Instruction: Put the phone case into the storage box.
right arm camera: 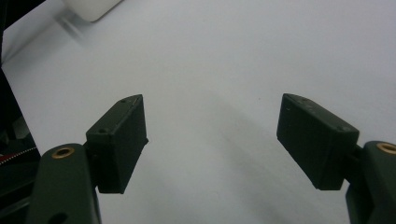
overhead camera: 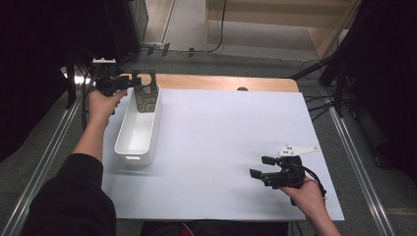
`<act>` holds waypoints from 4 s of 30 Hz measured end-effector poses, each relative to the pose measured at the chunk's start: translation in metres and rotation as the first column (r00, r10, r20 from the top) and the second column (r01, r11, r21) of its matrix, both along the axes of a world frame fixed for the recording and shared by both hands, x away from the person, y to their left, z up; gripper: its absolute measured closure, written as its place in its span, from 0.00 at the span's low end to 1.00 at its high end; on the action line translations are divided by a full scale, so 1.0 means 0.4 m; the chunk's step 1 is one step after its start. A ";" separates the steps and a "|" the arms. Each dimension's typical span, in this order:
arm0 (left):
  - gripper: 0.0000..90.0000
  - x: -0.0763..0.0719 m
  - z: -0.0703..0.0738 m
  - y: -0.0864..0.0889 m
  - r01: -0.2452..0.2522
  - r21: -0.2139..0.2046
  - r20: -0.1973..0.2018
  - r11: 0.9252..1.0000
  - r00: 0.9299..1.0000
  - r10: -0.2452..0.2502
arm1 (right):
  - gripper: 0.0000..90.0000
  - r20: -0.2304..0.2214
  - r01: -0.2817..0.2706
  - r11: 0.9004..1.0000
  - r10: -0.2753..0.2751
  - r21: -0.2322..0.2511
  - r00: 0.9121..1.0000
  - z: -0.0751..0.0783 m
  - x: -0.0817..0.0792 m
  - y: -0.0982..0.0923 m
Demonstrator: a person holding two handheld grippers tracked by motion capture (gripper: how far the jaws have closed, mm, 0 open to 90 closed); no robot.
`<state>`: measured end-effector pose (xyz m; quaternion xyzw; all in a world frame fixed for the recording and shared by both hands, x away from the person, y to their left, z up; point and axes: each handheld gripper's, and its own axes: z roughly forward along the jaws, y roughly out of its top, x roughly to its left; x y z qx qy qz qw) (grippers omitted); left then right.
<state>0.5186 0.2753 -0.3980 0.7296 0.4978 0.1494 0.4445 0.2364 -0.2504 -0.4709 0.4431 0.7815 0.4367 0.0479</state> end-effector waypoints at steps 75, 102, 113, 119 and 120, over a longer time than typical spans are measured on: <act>0.35 -0.310 0.107 -0.126 0.320 -0.020 -0.053 0.947 0.946 -0.321 | 0.26 -0.012 -0.020 1.000 0.020 0.000 1.000 0.005 0.017 0.015; 0.35 -0.446 0.060 -0.185 0.464 0.010 0.009 0.886 0.886 -0.464 | 0.26 -0.009 -0.020 1.000 0.020 -0.002 1.000 0.008 0.014 0.014; 0.34 -0.502 0.037 -0.203 0.515 0.032 0.026 0.857 0.856 -0.516 | 0.26 -0.009 -0.020 1.000 0.020 -0.004 1.000 0.008 0.012 0.014; 0.32 -0.524 0.028 -0.206 0.529 0.032 0.036 0.848 0.847 -0.530 | 0.26 -0.011 -0.021 1.000 0.020 -0.004 1.000 0.008 0.012 0.015; 0.32 -0.527 0.026 -0.206 0.532 0.038 0.037 0.846 0.845 -0.533 | 0.26 -0.010 -0.021 1.000 0.021 -0.004 1.000 0.008 0.012 0.015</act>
